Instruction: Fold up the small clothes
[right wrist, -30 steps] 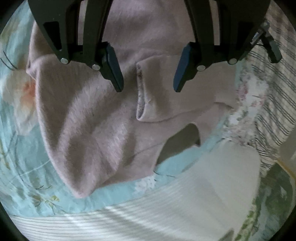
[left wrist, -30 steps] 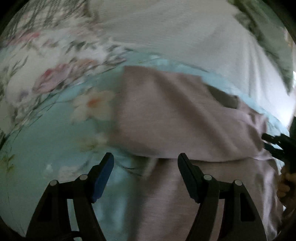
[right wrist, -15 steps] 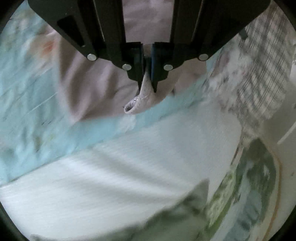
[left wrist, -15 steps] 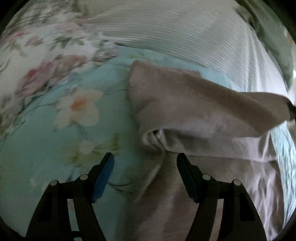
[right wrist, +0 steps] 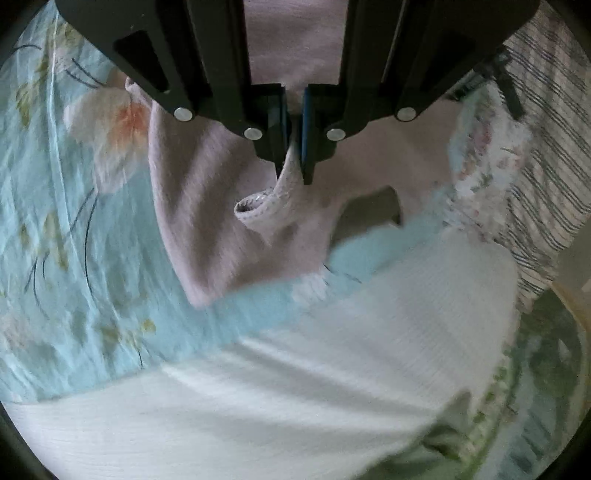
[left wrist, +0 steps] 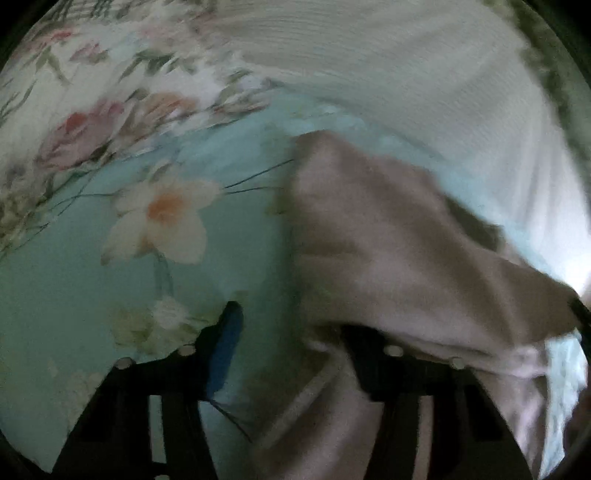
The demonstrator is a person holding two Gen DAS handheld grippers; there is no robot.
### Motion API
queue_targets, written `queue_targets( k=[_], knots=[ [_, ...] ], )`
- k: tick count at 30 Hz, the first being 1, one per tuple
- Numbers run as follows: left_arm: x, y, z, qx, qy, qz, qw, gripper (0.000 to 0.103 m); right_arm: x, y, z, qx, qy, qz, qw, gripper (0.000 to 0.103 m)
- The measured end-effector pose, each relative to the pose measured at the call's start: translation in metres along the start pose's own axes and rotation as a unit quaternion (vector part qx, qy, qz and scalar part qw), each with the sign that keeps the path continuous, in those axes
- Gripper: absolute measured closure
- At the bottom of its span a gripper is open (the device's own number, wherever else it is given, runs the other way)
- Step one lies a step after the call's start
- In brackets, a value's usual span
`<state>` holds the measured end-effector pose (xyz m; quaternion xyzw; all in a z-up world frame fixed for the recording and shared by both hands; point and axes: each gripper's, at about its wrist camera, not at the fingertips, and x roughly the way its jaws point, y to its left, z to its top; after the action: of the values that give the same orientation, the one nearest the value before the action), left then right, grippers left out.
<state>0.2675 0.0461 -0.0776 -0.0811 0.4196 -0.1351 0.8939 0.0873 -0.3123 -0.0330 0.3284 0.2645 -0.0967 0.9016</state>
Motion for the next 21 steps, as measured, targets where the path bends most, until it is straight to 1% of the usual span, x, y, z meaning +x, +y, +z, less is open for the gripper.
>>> queue_targets(
  k=[1, 2, 3, 5, 6, 7, 9, 10, 11, 13, 14, 15, 17, 19, 20, 21],
  knots=[
    [-0.007, -0.007, -0.002, 0.017, -0.006, -0.016, 0.9997, 0.051, -0.005, 0.004, 0.003, -0.004, -0.007, 0.003, 1.0, 0.097],
    [-0.009, -0.013, -0.003, 0.03, -0.009, -0.011, 0.9995, 0.05, -0.006, 0.006, 0.005, -0.008, -0.009, 0.003, 1.0, 0.097],
    [-0.007, -0.021, -0.002, 0.047, -0.008, 0.013, 0.9988, 0.05, -0.007, 0.009, 0.008, -0.012, -0.007, 0.007, 1.0, 0.097],
    [0.005, -0.024, 0.004, 0.052, 0.005, 0.047, 0.9976, 0.051, -0.001, 0.015, 0.008, -0.014, -0.002, 0.008, 1.0, 0.097],
    [0.012, -0.02, 0.007, 0.042, 0.012, 0.059, 0.9973, 0.056, 0.001, 0.017, 0.009, -0.012, 0.001, 0.01, 1.0, 0.097],
    [0.018, -0.012, 0.01, 0.027, 0.018, 0.071, 0.9969, 0.056, -0.001, 0.02, 0.01, -0.01, -0.001, 0.017, 1.0, 0.097],
    [0.022, 0.005, 0.012, -0.006, 0.021, 0.067, 0.9975, 0.055, -0.015, 0.024, 0.011, -0.009, -0.031, 0.036, 0.999, 0.097],
    [0.022, 0.015, 0.012, -0.026, 0.019, 0.07, 0.997, 0.054, -0.021, 0.024, 0.011, -0.01, -0.041, 0.038, 0.998, 0.097],
    [0.021, 0.023, 0.01, -0.04, 0.017, 0.062, 0.9971, 0.054, -0.025, 0.023, 0.01, -0.013, -0.051, 0.02, 0.998, 0.097],
    [0.018, 0.033, 0.006, -0.063, 0.014, 0.039, 0.9972, 0.054, -0.014, 0.014, 0.005, -0.016, -0.032, -0.02, 0.999, 0.097],
    [0.017, 0.033, 0.004, -0.063, 0.014, 0.036, 0.9972, 0.054, -0.002, 0.006, 0.0, -0.017, -0.011, -0.045, 0.999, 0.095],
    [0.017, 0.032, 0.005, -0.061, 0.014, 0.036, 0.9974, 0.054, 0.015, -0.003, -0.008, -0.021, 0.024, -0.08, 0.996, 0.093],
    [0.018, 0.033, 0.007, -0.058, 0.015, 0.037, 0.9975, 0.054, 0.039, -0.021, -0.021, -0.018, 0.076, -0.148, 0.986, 0.093],
    [0.018, 0.033, 0.006, -0.054, 0.013, 0.035, 0.9978, 0.054, 0.031, -0.025, -0.026, -0.009, 0.055, -0.163, 0.985, 0.093],
    [0.02, 0.035, 0.007, -0.054, 0.012, 0.033, 0.9979, 0.054, 0.019, -0.019, -0.027, -0.015, 0.023, -0.177, 0.984, 0.093],
    [0.023, 0.037, 0.009, -0.055, 0.012, 0.031, 0.9979, 0.054, 0.012, -0.01, -0.026, -0.026, 0.002, -0.178, 0.984, 0.093]
  ],
)
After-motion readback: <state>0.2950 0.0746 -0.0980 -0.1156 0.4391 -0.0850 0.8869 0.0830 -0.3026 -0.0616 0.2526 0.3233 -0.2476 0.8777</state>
